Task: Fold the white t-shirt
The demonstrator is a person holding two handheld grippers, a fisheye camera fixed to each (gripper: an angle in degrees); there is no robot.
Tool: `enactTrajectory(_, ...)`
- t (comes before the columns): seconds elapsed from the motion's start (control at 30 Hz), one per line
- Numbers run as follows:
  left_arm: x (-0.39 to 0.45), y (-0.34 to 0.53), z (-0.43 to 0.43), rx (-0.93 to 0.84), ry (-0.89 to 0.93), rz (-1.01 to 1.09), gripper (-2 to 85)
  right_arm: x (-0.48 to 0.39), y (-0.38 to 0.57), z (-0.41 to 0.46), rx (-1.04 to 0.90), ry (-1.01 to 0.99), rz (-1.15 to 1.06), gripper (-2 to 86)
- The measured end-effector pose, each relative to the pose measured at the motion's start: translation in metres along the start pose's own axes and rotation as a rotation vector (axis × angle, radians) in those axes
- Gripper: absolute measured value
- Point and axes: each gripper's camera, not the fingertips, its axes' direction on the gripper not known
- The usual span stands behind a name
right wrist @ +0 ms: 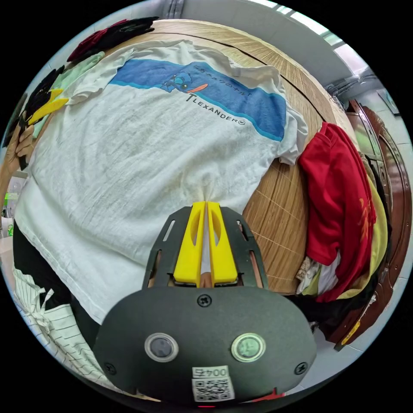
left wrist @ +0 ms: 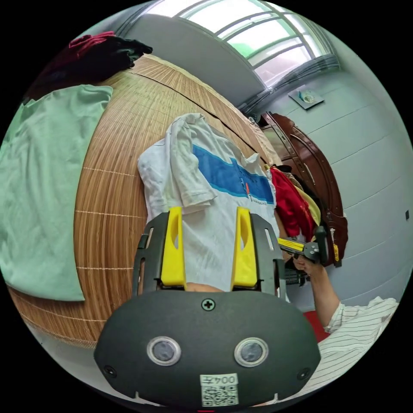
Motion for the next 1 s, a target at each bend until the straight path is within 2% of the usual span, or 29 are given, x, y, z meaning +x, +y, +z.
enactTrajectory(0.13, 0.016, -0.004, 0.007, 0.036, -0.097, 0.018, 15.3, 0.007, 0.001, -0.003, 0.015, -0.033, 0.031, 0.9)
enactTrajectory(0.27, 0.011, -0.009, 0.017, 0.016, -0.099, -0.080, 13.1, 0.029, 0.006, -0.006, 0.043, -0.137, 0.092, 1.0)
enactTrajectory(0.37, 0.014, -0.012, 0.021, 0.003, -0.117, -0.102, 7.0, 0.036, 0.007, -0.009, 0.055, -0.165, 0.104, 1.0)
enactTrajectory(0.43, 0.023, -0.019, 0.021, -0.049, -0.172, -0.083, 3.9, 0.035, 0.006, -0.011, 0.056, -0.150, 0.093, 1.0)
enactTrajectory(0.6, 0.051, -0.066, -0.016, -0.120, -0.216, 0.049, 2.2, 0.032, -0.001, -0.020, 0.040, -0.100, 0.051, 0.9)
enactTrajectory(0.77, 0.077, -0.156, -0.067, -0.217, -0.462, 0.273, 1.7, 0.049, -0.003, -0.027, 0.041, -0.158, 0.056, 0.7)
enactTrajectory(0.8, 0.079, -0.177, -0.075, -0.225, -0.564, 0.317, 1.6, 0.053, -0.004, -0.029, 0.042, -0.171, 0.053, 0.7)
enactTrajectory(0.83, 0.077, -0.197, -0.081, -0.217, -0.665, 0.335, 1.5, 0.056, -0.004, -0.030, 0.042, -0.176, 0.052, 0.7)
enactTrajectory(1.0, 0.053, -0.248, -0.067, -0.250, -0.929, 0.369, 1.1, 0.067, -0.007, -0.041, 0.045, -0.187, 0.050, 0.8)
